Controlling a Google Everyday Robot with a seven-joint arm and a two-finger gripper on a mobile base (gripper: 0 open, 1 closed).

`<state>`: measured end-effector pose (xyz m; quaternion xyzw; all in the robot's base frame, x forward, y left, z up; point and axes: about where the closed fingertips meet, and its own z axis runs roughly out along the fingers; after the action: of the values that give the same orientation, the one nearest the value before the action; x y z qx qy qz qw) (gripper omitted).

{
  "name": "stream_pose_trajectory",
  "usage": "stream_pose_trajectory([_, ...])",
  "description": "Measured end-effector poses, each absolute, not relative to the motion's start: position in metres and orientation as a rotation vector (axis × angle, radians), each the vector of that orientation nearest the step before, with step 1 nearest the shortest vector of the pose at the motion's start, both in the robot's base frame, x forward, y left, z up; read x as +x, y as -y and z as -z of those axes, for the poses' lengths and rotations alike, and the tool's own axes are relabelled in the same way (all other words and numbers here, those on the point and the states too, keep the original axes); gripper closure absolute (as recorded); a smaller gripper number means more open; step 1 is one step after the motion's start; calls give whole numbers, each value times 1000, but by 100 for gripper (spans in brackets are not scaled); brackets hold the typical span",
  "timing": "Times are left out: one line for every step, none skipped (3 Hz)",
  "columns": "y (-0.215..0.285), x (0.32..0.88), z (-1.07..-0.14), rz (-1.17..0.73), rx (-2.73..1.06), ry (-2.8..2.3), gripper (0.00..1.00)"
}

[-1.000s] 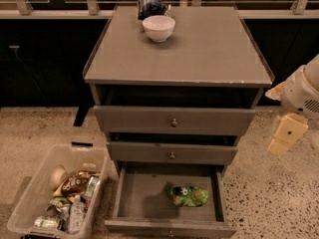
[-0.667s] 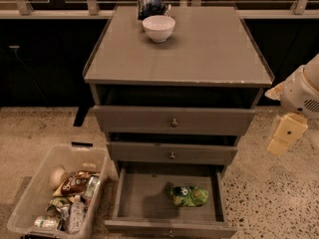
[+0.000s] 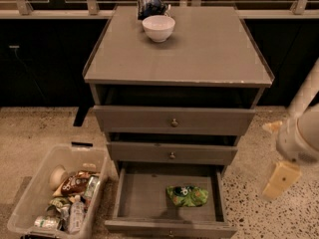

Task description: Pick green rice chip bag from bottom drawer and place on counter

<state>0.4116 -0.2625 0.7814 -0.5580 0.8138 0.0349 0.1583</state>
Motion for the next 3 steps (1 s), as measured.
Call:
stream_pose_trajectory([253,374,-735,-41,-1559,-2329,0])
stream_pose_trajectory([236,350,-653,-36,-1554,-2382,0])
stream_pose_trajectory([222,313,-538,-143,-1553,-2471,0])
